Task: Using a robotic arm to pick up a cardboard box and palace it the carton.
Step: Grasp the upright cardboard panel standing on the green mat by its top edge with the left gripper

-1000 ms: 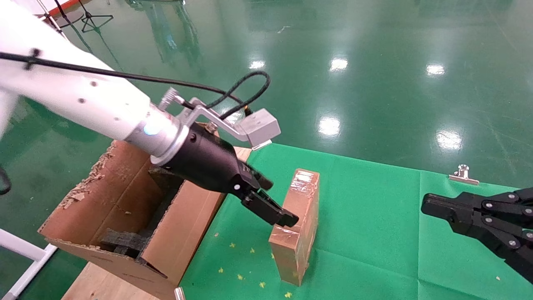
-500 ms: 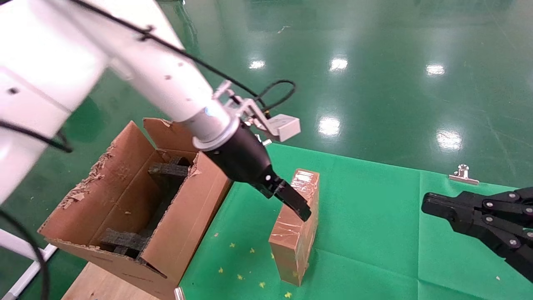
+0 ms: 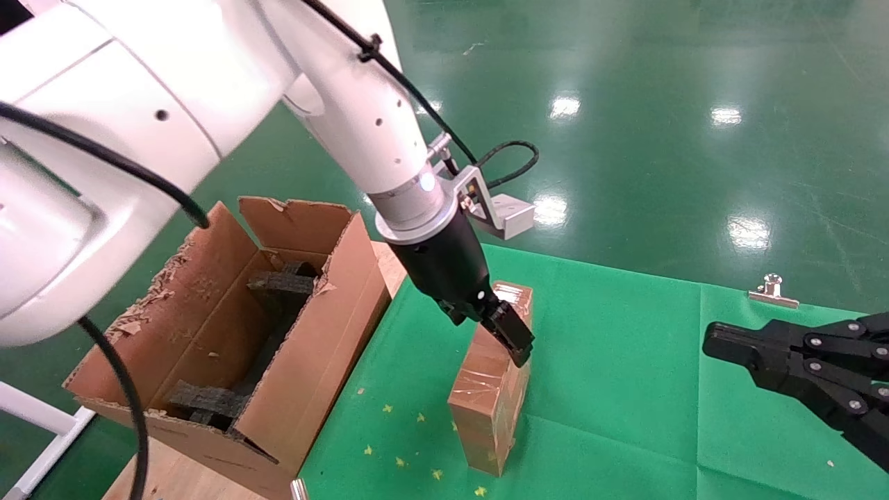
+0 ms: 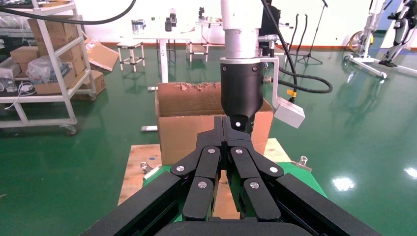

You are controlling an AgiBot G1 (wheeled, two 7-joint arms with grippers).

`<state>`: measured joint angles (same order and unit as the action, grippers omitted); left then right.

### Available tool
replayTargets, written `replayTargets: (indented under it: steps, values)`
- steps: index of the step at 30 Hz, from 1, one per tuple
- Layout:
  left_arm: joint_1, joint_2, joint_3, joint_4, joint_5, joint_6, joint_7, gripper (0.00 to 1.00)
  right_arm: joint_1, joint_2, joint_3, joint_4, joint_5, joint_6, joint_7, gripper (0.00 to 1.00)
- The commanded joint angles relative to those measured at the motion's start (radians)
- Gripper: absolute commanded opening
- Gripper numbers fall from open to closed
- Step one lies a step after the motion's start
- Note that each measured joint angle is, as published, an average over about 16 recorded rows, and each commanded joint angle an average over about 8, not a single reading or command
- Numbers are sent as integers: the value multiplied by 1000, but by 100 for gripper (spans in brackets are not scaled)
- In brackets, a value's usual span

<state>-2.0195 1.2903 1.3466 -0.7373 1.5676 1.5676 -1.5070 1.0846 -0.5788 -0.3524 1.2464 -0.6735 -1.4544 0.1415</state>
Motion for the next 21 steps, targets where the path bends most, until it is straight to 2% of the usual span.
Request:
replayTargets:
  steps: [1,3,4,11,12,14,21]
  values:
    - [-3,19,11,25,-4,-1,4,100,0,0,0,0,0,0,0,0]
    - [-4,28,22,41,-9,-4,5,100,0,0,0,0,0,0,0,0]
    - [-3,33,28,47,-12,-5,5,100,0,0,0,0,0,0,0,9]
    - [4,51,57,70,-37,-17,-5,100,0,0,0,0,0,0,0,96]
    - [5,52,60,73,-40,-19,-6,100,0,0,0,0,0,0,0,100]
    - [6,55,64,76,-45,-22,-7,97,0,0,0,0,0,0,0,100]
    - [7,57,67,79,-50,-27,-8,12,0,0,0,0,0,0,0,100]
